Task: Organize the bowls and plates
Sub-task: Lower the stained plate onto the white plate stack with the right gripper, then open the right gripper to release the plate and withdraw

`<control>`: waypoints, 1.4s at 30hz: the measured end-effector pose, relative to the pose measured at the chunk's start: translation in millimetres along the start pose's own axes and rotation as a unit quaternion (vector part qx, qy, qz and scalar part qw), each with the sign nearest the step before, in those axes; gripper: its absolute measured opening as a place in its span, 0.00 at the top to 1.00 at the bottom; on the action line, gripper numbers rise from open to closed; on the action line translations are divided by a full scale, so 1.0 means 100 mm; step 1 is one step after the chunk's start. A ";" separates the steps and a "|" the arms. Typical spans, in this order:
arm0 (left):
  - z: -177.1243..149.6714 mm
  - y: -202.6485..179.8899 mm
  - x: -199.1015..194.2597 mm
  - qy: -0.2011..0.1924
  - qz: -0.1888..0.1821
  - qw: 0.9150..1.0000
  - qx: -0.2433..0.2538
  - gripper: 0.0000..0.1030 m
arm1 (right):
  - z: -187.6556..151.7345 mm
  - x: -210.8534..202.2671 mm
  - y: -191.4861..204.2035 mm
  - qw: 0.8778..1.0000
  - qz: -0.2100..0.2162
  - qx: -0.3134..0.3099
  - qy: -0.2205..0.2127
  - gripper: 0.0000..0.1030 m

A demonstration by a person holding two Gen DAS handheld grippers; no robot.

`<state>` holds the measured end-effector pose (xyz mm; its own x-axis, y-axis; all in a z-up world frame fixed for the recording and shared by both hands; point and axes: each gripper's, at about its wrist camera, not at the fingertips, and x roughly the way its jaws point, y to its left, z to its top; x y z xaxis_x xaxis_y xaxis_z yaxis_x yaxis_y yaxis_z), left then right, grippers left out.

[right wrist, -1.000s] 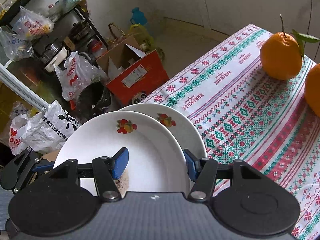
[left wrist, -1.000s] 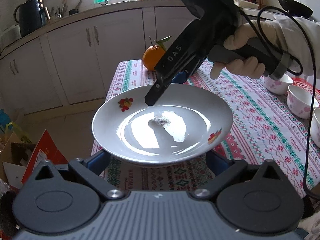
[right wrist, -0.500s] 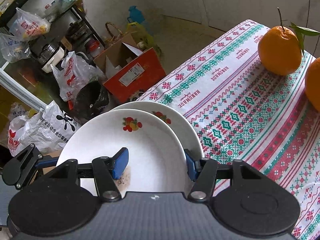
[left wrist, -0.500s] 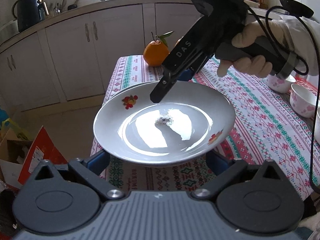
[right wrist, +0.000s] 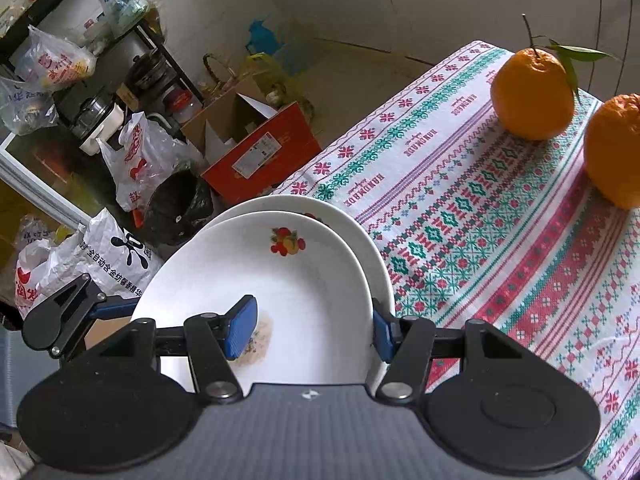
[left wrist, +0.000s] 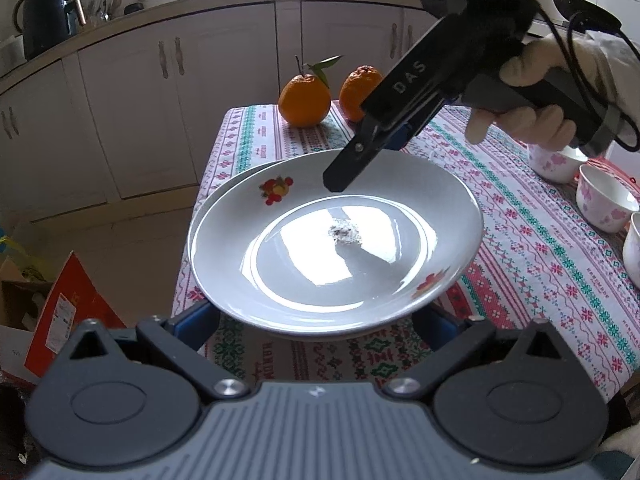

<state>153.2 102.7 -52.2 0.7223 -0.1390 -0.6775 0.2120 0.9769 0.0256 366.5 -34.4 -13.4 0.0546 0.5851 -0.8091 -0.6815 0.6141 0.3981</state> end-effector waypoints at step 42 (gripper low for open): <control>-0.02 -0.06 -0.10 -0.020 -0.007 1.000 0.023 0.01 | -0.53 -0.37 0.30 0.995 -0.079 -0.002 -0.061 0.09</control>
<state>143.5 98.6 -47.5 0.7443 -0.1597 -0.6485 0.2515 0.9665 0.0506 305.6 -65.2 5.8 0.2498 0.5414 -0.8028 -0.6609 0.7012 0.2673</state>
